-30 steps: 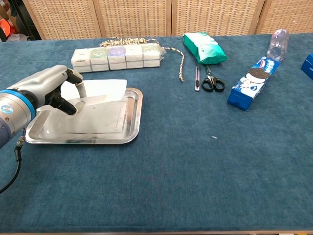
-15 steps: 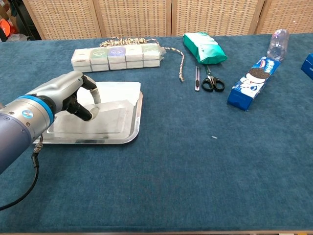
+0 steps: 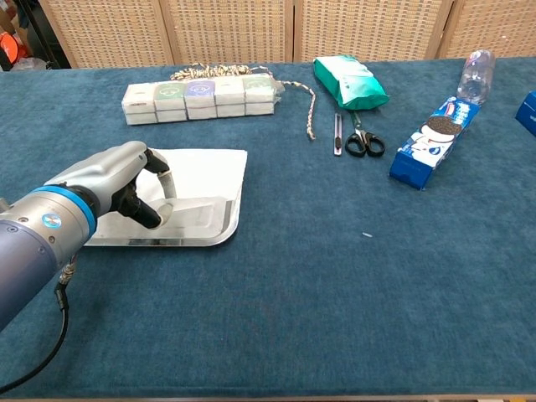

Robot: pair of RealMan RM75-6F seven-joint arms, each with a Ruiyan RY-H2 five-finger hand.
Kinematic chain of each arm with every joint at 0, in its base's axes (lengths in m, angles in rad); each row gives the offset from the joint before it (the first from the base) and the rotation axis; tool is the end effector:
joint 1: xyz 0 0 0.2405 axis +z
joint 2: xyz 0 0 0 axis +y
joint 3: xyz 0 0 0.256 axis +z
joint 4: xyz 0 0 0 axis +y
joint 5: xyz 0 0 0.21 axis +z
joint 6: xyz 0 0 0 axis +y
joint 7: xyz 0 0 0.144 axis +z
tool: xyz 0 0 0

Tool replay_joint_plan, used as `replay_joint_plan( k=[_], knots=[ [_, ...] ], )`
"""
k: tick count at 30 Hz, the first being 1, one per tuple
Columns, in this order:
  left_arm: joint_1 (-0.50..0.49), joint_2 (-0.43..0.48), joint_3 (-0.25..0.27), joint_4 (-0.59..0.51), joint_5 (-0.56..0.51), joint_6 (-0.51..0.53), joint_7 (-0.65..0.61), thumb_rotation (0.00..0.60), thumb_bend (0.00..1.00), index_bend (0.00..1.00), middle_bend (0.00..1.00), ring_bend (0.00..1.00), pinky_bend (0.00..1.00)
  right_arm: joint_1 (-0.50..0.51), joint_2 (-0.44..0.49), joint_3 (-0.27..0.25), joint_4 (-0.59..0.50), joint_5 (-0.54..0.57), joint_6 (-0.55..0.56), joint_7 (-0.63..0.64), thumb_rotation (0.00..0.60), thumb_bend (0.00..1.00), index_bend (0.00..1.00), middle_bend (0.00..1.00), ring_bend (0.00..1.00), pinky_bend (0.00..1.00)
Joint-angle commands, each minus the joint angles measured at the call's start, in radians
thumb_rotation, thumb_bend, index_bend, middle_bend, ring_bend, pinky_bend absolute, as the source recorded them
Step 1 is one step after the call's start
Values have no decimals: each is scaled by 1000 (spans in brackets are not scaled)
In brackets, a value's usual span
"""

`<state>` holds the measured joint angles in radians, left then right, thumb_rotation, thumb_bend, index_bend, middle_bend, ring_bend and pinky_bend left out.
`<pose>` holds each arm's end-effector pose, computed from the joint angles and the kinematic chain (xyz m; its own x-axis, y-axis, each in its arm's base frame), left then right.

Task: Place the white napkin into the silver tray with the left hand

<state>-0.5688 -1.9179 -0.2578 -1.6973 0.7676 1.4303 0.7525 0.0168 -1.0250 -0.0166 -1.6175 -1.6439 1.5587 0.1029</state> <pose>-0.1161 0.2609 -0.0670 0.1768 0.3006 0.9372 0.9738 0.0852 -0.2110 -0.3097 -0.1453 0.1804 0.3872 -0.0294 0.9215 -0.9196 -0.0844 0.3837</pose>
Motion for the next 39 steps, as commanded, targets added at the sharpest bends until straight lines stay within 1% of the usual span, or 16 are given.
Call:
replay_joint_plan(
  k=[1, 12, 14, 20, 23, 31, 36, 39],
  knots=[
    [5, -2, 4, -7, 0, 10, 4, 600, 518, 828, 181, 3, 0, -2, 0, 0, 1, -2, 4, 2, 600, 0, 0, 0, 0, 0],
    [31, -9, 25, -46, -9, 63, 27, 600, 516, 828, 181, 3, 0, 2, -4, -4, -1, -10, -4, -10, 600, 0, 0, 0, 0, 0],
    [36, -6, 28, -54, -5, 73, 28, 600, 503, 828, 181, 3, 0, 0, -5, -5, -3, -14, 0, -13, 600, 0, 0, 0, 0, 0],
    [50, 26, 34, -89, 12, 75, 18, 600, 407, 820, 176, 3, 0, -2, -8, -5, -3, -17, 3, -17, 600, 0, 0, 0, 0, 0],
    [54, 40, 37, -98, 17, 65, 12, 600, 377, 766, 157, 3, 0, -1, -10, -5, -3, -18, 3, -18, 600, 0, 0, 0, 0, 0],
    [57, 65, 50, -117, 37, 37, -6, 600, 273, 580, 53, 3, 0, -2, -10, -3, 0, -19, 9, -10, 600, 0, 0, 0, 0, 0],
    [59, 82, 55, -131, 34, 14, -17, 582, 235, 518, 8, 3, 0, -2, -12, -1, 2, -18, 11, -8, 600, 0, 0, 0, 0, 0],
    [59, 94, 57, -142, 26, 0, -20, 573, 218, 467, 0, 1, 0, -2, -13, -1, 2, -18, 12, -8, 600, 0, 0, 0, 0, 0]
  ],
)
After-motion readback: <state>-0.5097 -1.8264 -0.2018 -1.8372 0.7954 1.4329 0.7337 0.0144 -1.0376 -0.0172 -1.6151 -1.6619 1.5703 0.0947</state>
